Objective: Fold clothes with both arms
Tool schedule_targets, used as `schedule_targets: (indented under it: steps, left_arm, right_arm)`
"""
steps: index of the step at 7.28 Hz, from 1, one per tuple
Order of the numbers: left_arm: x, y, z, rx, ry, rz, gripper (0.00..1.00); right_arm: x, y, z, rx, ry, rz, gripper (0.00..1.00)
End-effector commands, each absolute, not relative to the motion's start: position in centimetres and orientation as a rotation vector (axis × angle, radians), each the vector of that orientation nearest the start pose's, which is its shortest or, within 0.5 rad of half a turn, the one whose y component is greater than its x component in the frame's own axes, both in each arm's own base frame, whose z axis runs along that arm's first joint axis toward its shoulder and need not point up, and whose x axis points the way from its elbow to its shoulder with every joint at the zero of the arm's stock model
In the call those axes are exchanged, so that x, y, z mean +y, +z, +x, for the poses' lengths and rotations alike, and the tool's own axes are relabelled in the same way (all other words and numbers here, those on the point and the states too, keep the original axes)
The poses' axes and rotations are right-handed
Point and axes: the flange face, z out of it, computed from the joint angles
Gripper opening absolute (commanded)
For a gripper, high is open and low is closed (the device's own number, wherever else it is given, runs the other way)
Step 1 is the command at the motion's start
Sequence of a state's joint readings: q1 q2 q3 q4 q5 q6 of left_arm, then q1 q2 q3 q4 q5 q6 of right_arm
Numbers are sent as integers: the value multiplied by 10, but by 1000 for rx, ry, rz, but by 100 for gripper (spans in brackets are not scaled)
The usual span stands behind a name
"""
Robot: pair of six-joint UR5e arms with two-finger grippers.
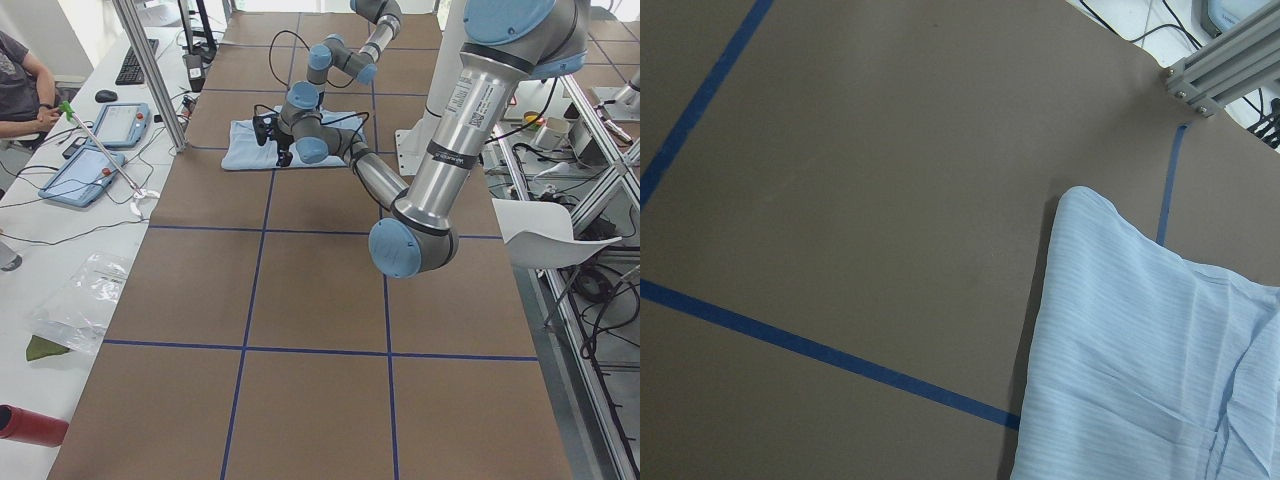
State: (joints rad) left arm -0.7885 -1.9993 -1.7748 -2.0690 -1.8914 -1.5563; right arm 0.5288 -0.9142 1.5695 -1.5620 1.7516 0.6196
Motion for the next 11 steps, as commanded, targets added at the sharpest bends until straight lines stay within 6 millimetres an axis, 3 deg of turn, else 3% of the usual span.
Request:
schedule_targets:
  steps: [1,4,5,6,8,10,11]
  left_arm:
    - [-512,267,366,1155,-503,177,100]
    - [-513,265,366,1155,-505,176,100]
    - [-513,265,366,1157,-504,177,100]
    - [-513,265,366,1155,-505,176,100]
    - [-513,265,366,1155,-505,176,100]
    - [-513,264,366,1157,-504,177,100]
    - [-512,262,367,1160,-503,177,100]
  right_arm:
    - [-455,276,-556,-628,-475,301,34]
    - [-454,277,-557,-630,-474,293,34]
    - [-454,277,-557,-632,-473,291,25]
    - [-454,277,-557,-629,-466,288,0]
    - [-452,273,-555,-637,-467,285,0]
    - [-466,281,-530,-652,-440,272,0]
    - [-469,308,-497,-641,-413,256,0]
